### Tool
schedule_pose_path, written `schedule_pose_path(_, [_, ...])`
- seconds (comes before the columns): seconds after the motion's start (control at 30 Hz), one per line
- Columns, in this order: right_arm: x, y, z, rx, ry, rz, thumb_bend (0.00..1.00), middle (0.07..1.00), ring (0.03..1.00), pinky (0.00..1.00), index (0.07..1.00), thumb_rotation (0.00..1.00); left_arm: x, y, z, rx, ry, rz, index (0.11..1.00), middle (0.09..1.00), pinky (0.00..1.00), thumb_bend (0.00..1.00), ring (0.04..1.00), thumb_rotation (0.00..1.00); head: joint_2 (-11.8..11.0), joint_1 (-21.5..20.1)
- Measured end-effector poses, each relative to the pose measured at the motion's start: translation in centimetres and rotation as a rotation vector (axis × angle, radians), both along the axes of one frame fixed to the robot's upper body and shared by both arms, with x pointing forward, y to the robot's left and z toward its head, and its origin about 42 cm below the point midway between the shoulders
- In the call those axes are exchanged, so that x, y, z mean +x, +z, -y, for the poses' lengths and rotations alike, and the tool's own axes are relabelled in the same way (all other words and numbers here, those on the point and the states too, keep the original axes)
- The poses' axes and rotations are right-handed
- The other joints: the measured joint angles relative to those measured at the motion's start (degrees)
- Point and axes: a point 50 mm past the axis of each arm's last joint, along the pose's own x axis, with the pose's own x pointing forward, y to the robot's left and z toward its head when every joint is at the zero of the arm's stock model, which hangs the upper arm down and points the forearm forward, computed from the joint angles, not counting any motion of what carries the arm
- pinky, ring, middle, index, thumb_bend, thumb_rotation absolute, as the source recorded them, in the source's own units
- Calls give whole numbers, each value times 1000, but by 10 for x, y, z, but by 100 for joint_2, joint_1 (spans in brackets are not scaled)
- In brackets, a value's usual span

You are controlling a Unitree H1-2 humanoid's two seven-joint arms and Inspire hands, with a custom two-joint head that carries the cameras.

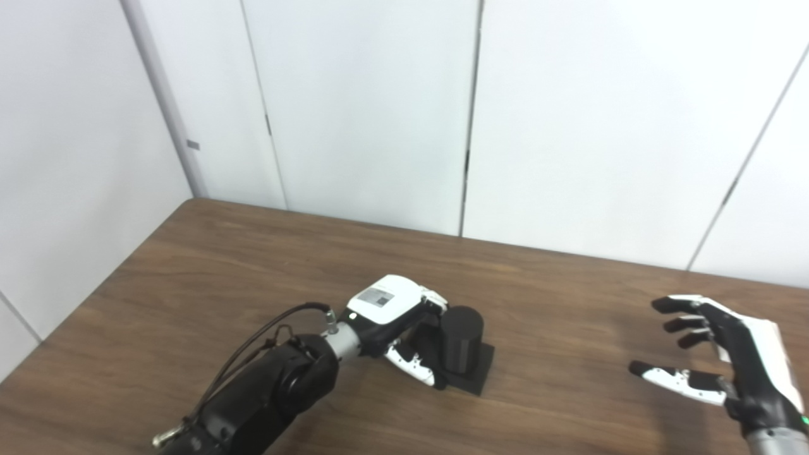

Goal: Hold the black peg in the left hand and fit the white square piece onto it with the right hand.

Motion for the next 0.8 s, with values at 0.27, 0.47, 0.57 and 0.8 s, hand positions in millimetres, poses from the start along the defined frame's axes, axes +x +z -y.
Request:
schedule_pose_path(0.27, [0, 0, -2, -16, -4, 7, 618, 690, 618, 507, 652, 0, -5, -3, 19, 6, -71, -1, 491, 804, 714, 523, 826, 70, 97, -634])
schedule_pose_path(0.47, [1, 12, 7, -99, 38, 7, 668, 709, 658, 561, 673, 0, -6, -2, 30, 55, -145, 23, 491, 793, 745, 523, 817, 72, 18, -1574])
schedule_pose_path(0.57, [3, 31, 20, -193, 52, 20, 679, 737, 697, 581, 675, 6, -7, -3, 30, 60, -147, 25, 491, 790, 754, 523, 820, 71, -61, -1952])
schedule_pose_path(0.8, [9, 67, 43, -422, 70, -86, 744, 863, 811, 636, 778, 129, -7, -5, 27, 56, -162, 36, 490, 796, 751, 524, 827, 68, -342, -2804])
